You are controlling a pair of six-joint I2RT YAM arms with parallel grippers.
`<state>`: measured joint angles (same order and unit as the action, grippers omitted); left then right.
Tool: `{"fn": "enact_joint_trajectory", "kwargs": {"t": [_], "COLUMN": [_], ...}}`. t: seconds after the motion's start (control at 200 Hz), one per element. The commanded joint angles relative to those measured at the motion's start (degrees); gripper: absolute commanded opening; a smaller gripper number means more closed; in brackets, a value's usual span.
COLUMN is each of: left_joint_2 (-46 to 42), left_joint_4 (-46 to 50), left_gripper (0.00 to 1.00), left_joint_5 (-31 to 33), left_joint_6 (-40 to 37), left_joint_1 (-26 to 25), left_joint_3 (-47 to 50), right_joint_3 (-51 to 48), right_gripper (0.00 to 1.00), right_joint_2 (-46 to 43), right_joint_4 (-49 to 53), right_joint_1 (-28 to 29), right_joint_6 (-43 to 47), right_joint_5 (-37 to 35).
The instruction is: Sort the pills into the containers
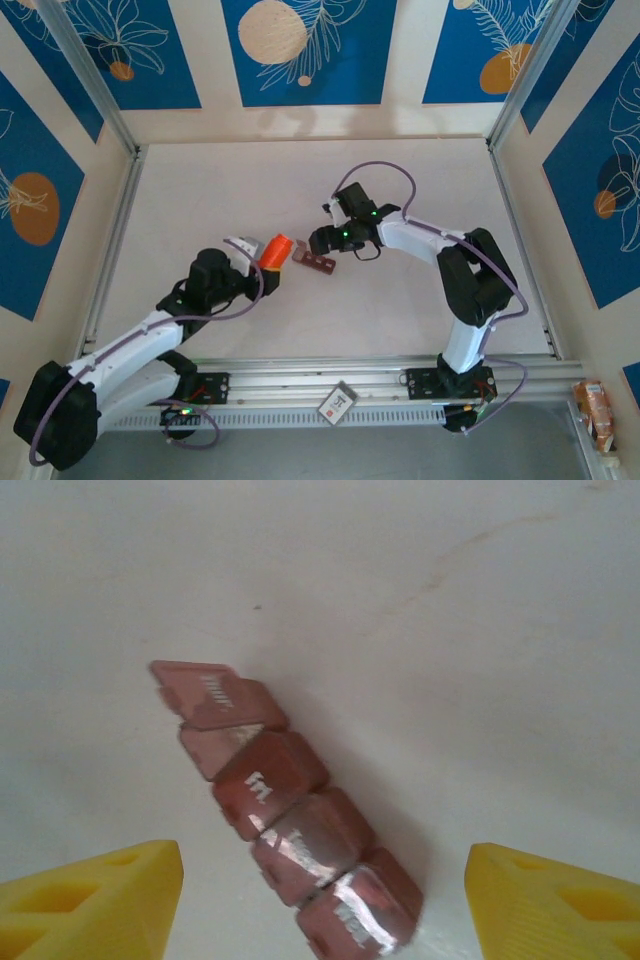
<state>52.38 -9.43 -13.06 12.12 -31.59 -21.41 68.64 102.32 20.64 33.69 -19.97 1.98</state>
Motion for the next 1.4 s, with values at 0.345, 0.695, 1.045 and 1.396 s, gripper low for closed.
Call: {"fn": "enact_joint_trajectory", "kwargs": {"t": [0.345,0.695,1.045,1.396], "left_joint_2": [-3.9,-3.87,-3.67,-1.52], "left_joint_4": [1.06,1.17,1.22,0.76], "left_gripper": [0.0,0.0,0.0,0.0], "left_joint_5": [2.69,2.6,2.34,1.31], "left_joint_6": [0.72,0.25,-0.25,-0.4], "left_joint_1": [-0.71,-0.75,-0.75,-0.72], "left_joint_3": [1.13,0.97,0.76,0.45], "right_joint_3": [10.84,12.84,12.72,10.51], "right_gripper": [0.75,0.73,0.71,0.71], "right_joint_2": [9.07,11.94,11.53,6.54], "right_joint_4": [1.81,2.03,2.16,1.18], "right_joint_1": [1.46,1.05,-0.9,-1.15], "right_joint_6": [1.41,0.56,-2.55,-2.4], "right_joint_5": [3.02,2.09,-1.38,1.3]}}
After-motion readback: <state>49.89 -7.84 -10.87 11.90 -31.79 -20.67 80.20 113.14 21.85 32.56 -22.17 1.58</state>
